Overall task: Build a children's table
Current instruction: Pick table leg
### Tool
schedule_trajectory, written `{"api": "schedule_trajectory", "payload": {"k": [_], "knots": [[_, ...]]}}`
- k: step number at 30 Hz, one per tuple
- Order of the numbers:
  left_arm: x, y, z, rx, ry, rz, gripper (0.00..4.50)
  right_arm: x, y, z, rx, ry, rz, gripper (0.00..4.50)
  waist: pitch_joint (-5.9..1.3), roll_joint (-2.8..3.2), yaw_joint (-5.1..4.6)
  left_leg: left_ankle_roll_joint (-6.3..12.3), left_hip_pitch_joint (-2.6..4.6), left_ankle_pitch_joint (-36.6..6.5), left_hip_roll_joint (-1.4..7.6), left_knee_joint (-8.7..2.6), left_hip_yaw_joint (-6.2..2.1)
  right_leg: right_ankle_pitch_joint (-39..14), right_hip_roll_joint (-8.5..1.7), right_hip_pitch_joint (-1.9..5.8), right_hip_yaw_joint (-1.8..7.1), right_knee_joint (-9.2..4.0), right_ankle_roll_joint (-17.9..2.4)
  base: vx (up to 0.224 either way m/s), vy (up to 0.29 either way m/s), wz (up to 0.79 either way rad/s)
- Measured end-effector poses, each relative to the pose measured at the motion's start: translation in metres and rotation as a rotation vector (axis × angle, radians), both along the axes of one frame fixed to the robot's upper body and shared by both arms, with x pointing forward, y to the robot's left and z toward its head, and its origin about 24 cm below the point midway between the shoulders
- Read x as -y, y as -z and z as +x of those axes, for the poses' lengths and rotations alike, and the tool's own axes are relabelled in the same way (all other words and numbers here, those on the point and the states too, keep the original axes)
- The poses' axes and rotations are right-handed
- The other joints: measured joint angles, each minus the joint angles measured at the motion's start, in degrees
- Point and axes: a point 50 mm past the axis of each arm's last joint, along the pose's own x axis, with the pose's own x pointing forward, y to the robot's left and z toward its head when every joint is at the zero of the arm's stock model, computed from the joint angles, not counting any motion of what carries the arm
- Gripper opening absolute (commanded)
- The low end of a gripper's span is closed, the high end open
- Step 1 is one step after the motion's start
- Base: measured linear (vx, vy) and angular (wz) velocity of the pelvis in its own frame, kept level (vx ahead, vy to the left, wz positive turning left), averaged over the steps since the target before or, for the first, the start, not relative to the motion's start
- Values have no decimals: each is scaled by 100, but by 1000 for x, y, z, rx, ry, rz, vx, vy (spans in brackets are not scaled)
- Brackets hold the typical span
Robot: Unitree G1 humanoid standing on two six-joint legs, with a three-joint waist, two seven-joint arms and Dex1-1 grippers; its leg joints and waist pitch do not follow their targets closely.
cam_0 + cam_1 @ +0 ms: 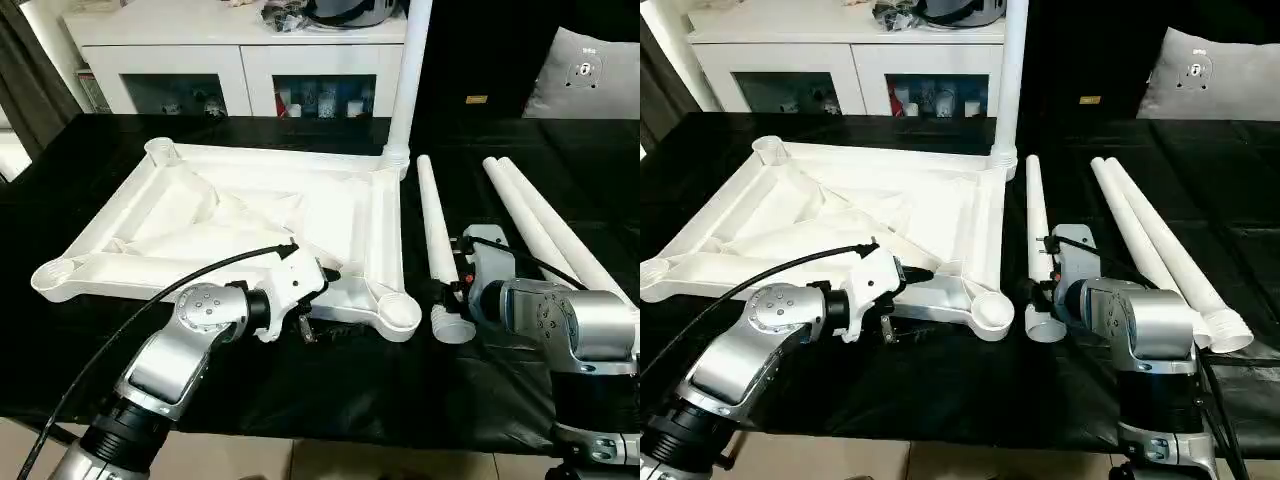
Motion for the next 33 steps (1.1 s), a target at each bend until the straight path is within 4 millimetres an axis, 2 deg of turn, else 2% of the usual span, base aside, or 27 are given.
{"api": "schedule_trajectory", "payload": {"k": [6,7,12,16,21,24,26,31,33], "knots": [[1,0,0,2,3,1,450,5,-1,1,24,49,-10,235,-1,2,2,-2,1,0,0,0,0,0,0,1,0,0,0,0,0,0],[1,0,0,3,3,1,450,8,-2,2,38,69,-11,216,-1,2,2,-2,0,0,0,0,0,0,0,1,0,0,0,0,0,0],[3,-1,0,18,3,-13,450,18,-4,10,179,206,54,191,0,5,-8,-3,0,1,1,-4,2,0,0,-3,0,2,0,0,0,0],[5,-1,2,35,-16,-21,450,25,-16,18,339,272,6,185,1,5,-8,-3,-1,1,1,-5,3,0,0,-5,0,1,0,0,0,0],[7,-1,5,63,-61,-54,450,32,-16,20,406,342,10,185,2,4,-12,-3,-3,1,0,-5,4,0,0,-5,0,-1,0,0,0,0],[7,-6,12,89,-126,-113,450,34,-23,23,502,353,124,184,2,4,-12,-2,-5,1,0,-5,4,0,0,-6,0,0,0,0,0,0],[10,-16,17,111,-159,-179,450,32,-37,24,614,330,261,184,2,4,-10,21,-6,14,1,-5,4,0,0,-8,-1,1,0,0,0,0],[16,-46,31,134,-206,-350,450,15,-79,17,872,130,547,184,1,3,-2,36,-11,19,3,-5,4,0,0,-9,-4,-2,0,0,0,0],[18,-55,35,113,-223,-438,450,11,-83,15,903,64,614,184,5,-13,12,37,-14,20,3,-4,4,0,0,-9,-5,-2,0,0,0,0]]}}
